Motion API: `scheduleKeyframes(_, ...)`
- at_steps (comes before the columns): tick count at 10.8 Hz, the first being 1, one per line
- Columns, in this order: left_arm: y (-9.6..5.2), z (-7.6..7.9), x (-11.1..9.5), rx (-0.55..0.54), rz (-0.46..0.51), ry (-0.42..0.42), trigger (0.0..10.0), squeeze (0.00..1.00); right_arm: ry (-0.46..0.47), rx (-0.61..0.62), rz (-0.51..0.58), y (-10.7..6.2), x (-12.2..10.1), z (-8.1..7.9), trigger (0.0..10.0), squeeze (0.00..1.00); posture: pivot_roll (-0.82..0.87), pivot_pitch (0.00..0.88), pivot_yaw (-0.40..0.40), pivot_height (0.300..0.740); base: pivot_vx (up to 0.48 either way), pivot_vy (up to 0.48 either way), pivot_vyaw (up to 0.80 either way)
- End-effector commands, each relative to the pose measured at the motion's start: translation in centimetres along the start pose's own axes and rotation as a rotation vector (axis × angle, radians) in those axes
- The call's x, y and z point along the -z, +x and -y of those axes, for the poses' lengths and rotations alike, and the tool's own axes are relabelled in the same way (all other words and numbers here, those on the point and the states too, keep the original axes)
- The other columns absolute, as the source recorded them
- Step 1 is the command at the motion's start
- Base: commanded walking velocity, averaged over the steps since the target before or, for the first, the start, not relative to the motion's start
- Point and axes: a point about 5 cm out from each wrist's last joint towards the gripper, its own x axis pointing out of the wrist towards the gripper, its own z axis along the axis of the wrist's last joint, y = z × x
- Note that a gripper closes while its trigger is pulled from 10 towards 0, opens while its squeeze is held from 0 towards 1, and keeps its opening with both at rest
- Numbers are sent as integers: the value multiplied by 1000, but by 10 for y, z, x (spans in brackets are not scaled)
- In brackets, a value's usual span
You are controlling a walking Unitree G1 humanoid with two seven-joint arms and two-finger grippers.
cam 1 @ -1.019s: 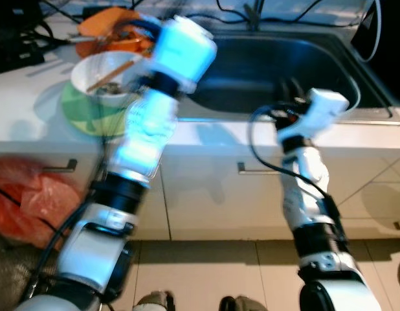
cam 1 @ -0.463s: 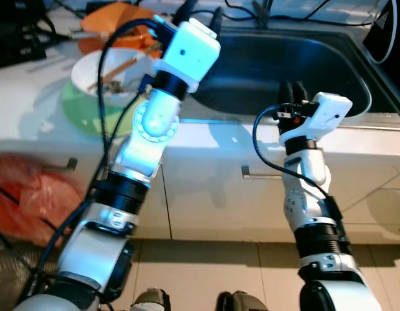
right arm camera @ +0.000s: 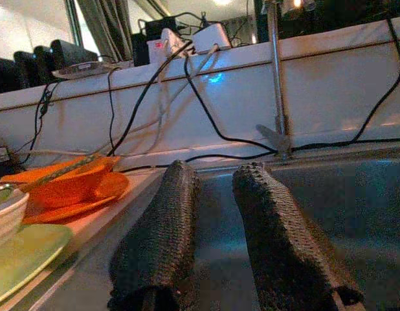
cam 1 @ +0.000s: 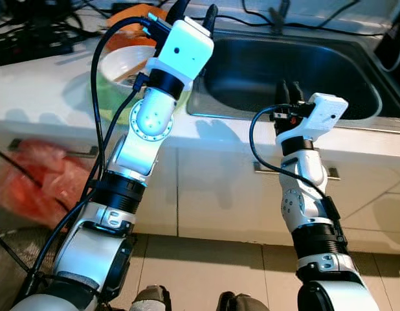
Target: Kitchen organization
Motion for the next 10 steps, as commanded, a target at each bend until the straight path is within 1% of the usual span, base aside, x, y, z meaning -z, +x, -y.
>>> scheduleKeyframes(1, 2, -1, -5, -4, 21, 13, 10000, 0, 4, -8, 10, 1, -2, -1, 10000, 0, 111, 142, -31, 740, 0, 0, 0)
scheduleKeyframes(3, -4, -5, 1, 8, -10, 30, 10000, 0, 6, -13, 7, 0, -1, -2, 10000, 0, 110, 140, -28, 740, 0, 0, 0)
scheduleKeyframes(4, -13, -16, 4, 44, -19, 59, 10000, 0, 9, -14, 5, -1, 0, -2, 10000, 0, 106, 140, -25, 740, 0, 0, 0)
scheduleKeyframes(5, -19, -31, 1, 55, -19, 17, 10000, 0, 11, -14, 4, -1, 0, -2, 10000, 0, 109, 139, -25, 740, 0, 0, 0)
scheduleKeyframes(6, -29, -46, 3, 121, -58, -42, 10000, 0, 14, -13, 1, -2, 1, -2, 10000, 0, 122, 139, -26, 740, 0, 0, 0)
scheduleKeyframes(7, -38, -60, 1, 172, -77, -47, 10000, 0, 18, -16, -4, -2, 2, -3, 10000, 0, 124, 139, -26, 740, 0, 0, 0)
scheduleKeyframes(8, -46, -74, -5, 188, -89, -80, 10000, 0, 23, -22, -8, -1, 3, -4, 10000, 0, 139, 142, -31, 740, 0, 0, 0)
scheduleKeyframes(9, -51, -77, -5, 217, -112, -96, 10000, 0, 26, -27, -10, -1, 4, -6, 10000, 0, 142, 147, -35, 740, 0, 0, 0)
scheduleKeyframes(10, -66, -77, -2, 296, -177, -144, 10000, 0, 33, -37, -13, 0, 4, -8, 10000, 0, 147, 150, -37, 740, 0, 0, 0)
